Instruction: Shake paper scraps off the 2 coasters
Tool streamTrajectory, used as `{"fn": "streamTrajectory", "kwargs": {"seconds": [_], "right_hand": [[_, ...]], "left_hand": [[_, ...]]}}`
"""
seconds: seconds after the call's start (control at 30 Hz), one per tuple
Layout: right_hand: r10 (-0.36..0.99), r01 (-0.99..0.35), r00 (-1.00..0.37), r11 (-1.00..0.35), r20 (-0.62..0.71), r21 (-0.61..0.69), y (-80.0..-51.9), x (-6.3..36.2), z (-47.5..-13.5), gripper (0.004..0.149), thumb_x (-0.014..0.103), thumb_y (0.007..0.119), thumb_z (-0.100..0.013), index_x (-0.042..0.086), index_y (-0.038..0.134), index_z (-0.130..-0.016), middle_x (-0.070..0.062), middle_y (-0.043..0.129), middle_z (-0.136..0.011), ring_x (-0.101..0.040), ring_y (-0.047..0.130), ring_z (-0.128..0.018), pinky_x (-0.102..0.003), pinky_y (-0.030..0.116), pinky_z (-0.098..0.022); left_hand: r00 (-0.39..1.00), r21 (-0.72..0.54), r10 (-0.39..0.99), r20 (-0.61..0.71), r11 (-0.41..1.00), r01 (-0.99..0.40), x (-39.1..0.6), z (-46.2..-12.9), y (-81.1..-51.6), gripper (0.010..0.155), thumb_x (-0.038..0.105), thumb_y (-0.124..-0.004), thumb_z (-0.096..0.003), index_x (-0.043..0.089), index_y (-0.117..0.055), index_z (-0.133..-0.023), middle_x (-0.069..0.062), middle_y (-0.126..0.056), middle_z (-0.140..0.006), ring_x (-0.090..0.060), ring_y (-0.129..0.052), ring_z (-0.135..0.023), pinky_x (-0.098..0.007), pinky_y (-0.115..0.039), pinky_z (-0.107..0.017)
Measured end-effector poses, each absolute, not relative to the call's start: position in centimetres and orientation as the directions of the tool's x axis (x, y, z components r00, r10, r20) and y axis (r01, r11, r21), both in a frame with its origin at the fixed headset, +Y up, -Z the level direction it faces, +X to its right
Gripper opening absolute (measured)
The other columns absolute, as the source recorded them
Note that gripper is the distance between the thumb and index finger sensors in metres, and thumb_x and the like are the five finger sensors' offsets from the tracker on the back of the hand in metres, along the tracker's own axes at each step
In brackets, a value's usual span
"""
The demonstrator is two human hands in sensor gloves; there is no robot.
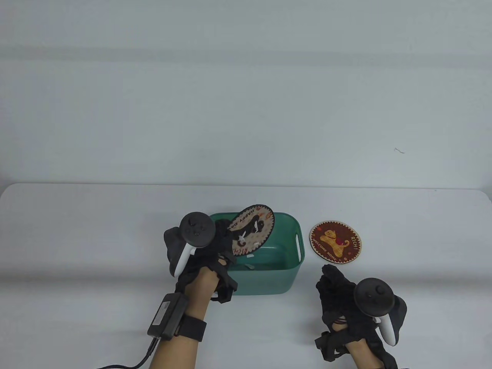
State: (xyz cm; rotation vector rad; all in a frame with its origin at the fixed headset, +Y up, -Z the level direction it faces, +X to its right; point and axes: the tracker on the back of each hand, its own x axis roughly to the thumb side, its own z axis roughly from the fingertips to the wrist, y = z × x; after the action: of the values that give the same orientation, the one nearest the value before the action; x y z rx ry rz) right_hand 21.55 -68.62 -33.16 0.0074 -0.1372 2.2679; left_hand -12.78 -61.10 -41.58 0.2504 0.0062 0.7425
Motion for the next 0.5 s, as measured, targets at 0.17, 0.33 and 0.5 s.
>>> {"fn": "streamTrajectory", "kwargs": {"seconds": [0.17, 0.33, 0.5], "right_hand": [[0.767, -0.767, -0.64, -0.634, 0.047, -0.094, -68.7, 21.7, -33.2, 0.053, 0.035, 0.071, -0.046, 0.019, 0.049, -0.092, -0.01, 0.071, -0.086, -0.028, 0.078, -0.066, -0.046, 0.063, -0.054], [0.776, -0.776, -0.629, -0.623, 0.042, -0.099, -68.7, 22.1, -33.3, 0.053, 0.035, 0.071, -0.046, 0.019, 0.05, -0.092, -0.01, 0.071, -0.086, -0.027, 0.078, -0.066, -0.046, 0.063, -0.054], [0.781, -0.781, -0.623, -0.618, 0.043, -0.095, -68.7, 22.0, -33.2, 0.053, 0.035, 0.071, -0.046, 0.019, 0.05, -0.092, -0.01, 0.072, -0.086, -0.028, 0.078, -0.066, -0.046, 0.063, -0.054]], "left_hand": [[0.729, 0.261, 0.68, 0.081, 0.692, -0.673, -13.0, -41.4, -60.8, 0.041, 0.027, -0.08, -0.0451, 0.011, -0.078, -0.084, -0.018, -0.09, -0.073, -0.036, -0.1, -0.046, -0.041, -0.088, -0.031], [0.746, 0.338, 0.663, 0.062, 0.69, -0.64, -13.6, -41.1, -60.4, 0.043, 0.028, -0.078, -0.0454, 0.011, -0.075, -0.085, -0.017, -0.09, -0.072, -0.034, -0.101, -0.046, -0.039, -0.09, -0.031], [0.783, 0.229, 0.622, 0.022, 0.759, -0.61, -13.9, -41.3, -60.0, 0.043, 0.028, -0.076, -0.0477, 0.014, -0.071, -0.088, -0.015, -0.086, -0.077, -0.033, -0.1, -0.053, -0.038, -0.091, -0.036]]}}
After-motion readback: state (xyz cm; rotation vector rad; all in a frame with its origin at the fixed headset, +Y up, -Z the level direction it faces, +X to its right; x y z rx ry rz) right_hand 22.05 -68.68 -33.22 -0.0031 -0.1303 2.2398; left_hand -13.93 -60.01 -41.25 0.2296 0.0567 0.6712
